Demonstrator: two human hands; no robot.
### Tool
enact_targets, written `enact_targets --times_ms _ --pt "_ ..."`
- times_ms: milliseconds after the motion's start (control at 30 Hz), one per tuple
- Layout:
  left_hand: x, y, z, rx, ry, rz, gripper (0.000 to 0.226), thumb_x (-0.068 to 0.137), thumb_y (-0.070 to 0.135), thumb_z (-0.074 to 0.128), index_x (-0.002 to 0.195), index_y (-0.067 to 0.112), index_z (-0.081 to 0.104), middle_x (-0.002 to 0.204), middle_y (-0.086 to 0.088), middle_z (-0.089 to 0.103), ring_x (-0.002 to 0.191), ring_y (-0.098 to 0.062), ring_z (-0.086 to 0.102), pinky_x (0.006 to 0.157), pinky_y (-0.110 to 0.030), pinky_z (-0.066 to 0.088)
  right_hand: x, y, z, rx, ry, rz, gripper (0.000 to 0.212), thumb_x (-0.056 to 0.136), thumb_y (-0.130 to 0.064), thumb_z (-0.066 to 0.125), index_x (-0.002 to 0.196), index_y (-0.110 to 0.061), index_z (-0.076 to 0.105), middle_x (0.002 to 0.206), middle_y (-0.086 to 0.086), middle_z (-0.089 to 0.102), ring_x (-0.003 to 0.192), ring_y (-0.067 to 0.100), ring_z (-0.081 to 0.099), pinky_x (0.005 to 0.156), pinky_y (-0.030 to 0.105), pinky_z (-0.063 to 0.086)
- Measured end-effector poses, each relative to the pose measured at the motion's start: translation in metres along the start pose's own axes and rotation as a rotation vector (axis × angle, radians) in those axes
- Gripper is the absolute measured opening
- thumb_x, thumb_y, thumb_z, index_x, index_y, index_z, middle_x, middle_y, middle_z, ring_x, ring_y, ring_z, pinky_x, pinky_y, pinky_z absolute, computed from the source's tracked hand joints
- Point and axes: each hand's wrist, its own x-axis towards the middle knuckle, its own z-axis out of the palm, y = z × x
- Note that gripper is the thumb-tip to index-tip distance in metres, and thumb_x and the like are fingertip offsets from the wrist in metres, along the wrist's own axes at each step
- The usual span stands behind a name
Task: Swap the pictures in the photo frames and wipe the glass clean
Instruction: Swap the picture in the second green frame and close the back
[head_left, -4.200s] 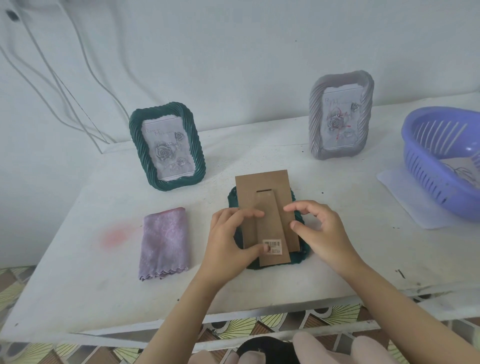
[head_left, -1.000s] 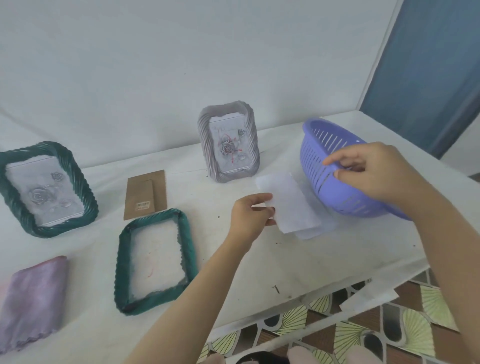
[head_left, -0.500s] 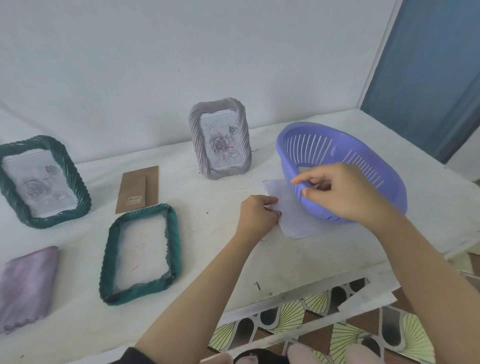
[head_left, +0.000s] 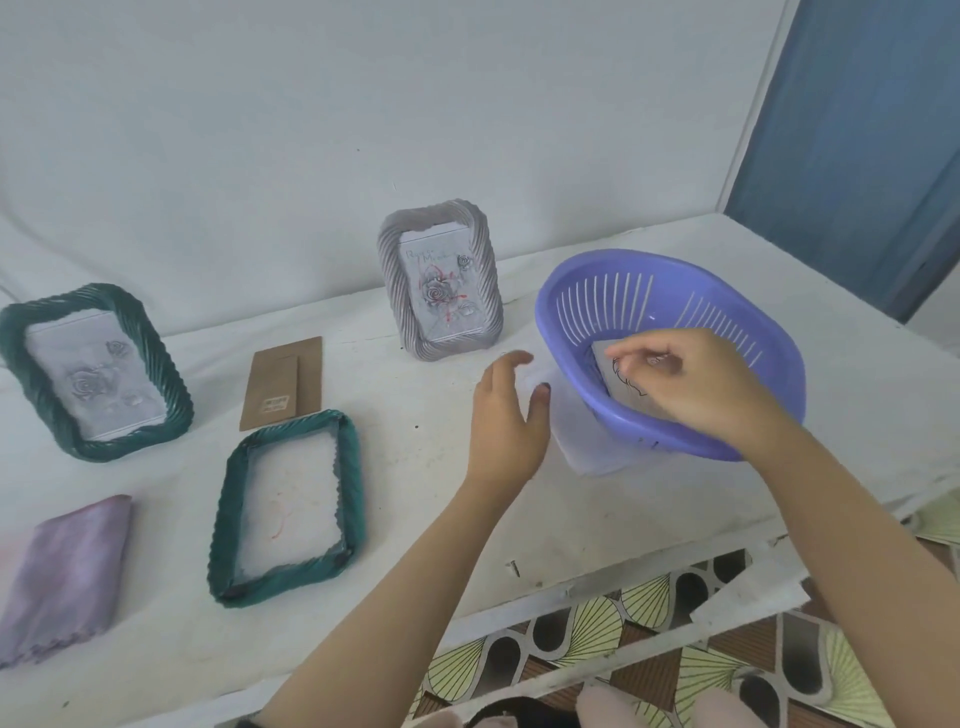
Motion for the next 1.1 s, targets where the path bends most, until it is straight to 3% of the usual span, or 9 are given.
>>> enact_targets --times_ms 100,200,400,567,733,867,967,1033,1100 --pt "0.002 0.012 -0.006 -0.053 -0.065 0.210 0.047 0.090 0.030 0.055 0.134 0.019 0.041 0.138 0.004 0.046 0.128 -0.011 0.039 0.105 -0.022 0.030 0.023 0.017 -0.013 -0.272 -0.015 0.149 0.024 0.087 -0.022 0.058 0.110 -0.022 0.064 0.111 0.002 0.064 0.090 0.016 0.056 0.065 0.020 0.040" --pt "0.005 0.021 -0.006 0.016 -0.163 0.337 0.056 0.086 0.032 0.062 0.137 0.021 0.041 0.138 0.009 0.044 0.132 -0.005 0.033 0.109 -0.019 0.025 0.035 0.029 -0.013 -0.546 -0.247 0.376 0.056 0.080 -0.028 0.066 0.130 -0.014 0.045 0.125 0.011 0.053 0.097 0.028 0.053 0.067 0.026 0.043" --pt "0.007 0.025 -0.006 0.035 -0.238 0.265 0.060 0.083 0.038 0.065 0.137 0.028 0.040 0.138 0.015 0.045 0.130 -0.003 0.034 0.106 -0.019 0.026 0.042 0.032 0.001 -0.737 -0.355 0.443 0.063 0.076 -0.024 0.070 0.128 -0.008 0.038 0.117 0.013 0.055 0.097 0.029 0.053 0.067 0.029 0.040" --pt "0.007 0.026 -0.008 0.031 -0.250 0.248 0.060 0.082 0.040 0.065 0.136 0.031 0.040 0.139 0.014 0.045 0.129 -0.002 0.035 0.103 -0.011 0.024 0.043 0.033 -0.003 -0.584 -0.250 0.453 0.063 0.072 -0.004 0.070 0.126 -0.008 0.039 0.104 0.013 0.052 0.083 0.030 0.053 0.049 0.028 0.041" --pt "0.007 0.028 -0.008 0.016 -0.258 0.210 0.062 0.082 0.040 0.066 0.137 0.032 0.039 0.139 0.015 0.044 0.129 -0.002 0.035 0.104 -0.013 0.026 0.042 0.038 -0.010 -0.551 -0.015 0.303 0.032 0.082 0.006 0.046 0.113 -0.001 0.052 0.102 0.017 0.058 0.081 0.031 0.051 0.059 0.032 0.039" --pt "0.008 0.028 -0.009 0.001 -0.268 0.197 0.062 0.082 0.037 0.067 0.137 0.032 0.038 0.139 0.015 0.045 0.129 -0.004 0.038 0.106 -0.024 0.031 0.037 0.037 -0.020 -0.436 0.178 0.184 0.042 0.079 0.006 0.049 0.117 -0.010 0.056 0.098 0.012 0.063 0.092 0.031 0.056 0.067 0.029 0.038" --pt "0.010 0.036 -0.010 -0.103 -0.211 0.196 0.050 0.087 0.026 0.062 0.134 0.028 0.044 0.135 0.012 0.050 0.126 -0.005 0.043 0.105 -0.028 0.035 0.028 0.025 -0.024 -0.174 0.300 0.053 0.041 0.080 -0.001 0.055 0.116 -0.020 0.055 0.076 0.004 0.067 0.075 0.024 0.058 0.067 0.028 0.044" --pt "0.012 0.047 -0.015 -0.210 -0.172 0.161 0.042 0.089 0.019 0.058 0.129 0.026 0.047 0.129 0.007 0.056 0.120 -0.002 0.049 0.102 -0.023 0.038 0.021 0.013 -0.022 -0.061 0.345 -0.022 0.038 0.081 -0.006 0.059 0.116 -0.022 0.054 0.068 -0.001 0.067 0.068 0.018 0.059 0.064 0.022 0.046" --pt "0.015 0.060 -0.023 -0.333 -0.160 0.087 0.036 0.089 0.018 0.055 0.121 0.035 0.050 0.119 0.003 0.060 0.107 -0.002 0.057 0.095 -0.020 0.043 0.014 0.002 -0.018 0.035 0.374 -0.078 0.038 0.081 -0.009 0.063 0.115 -0.023 0.054 0.065 -0.009 0.066 0.064 0.006 0.057 0.062 0.004 0.039"
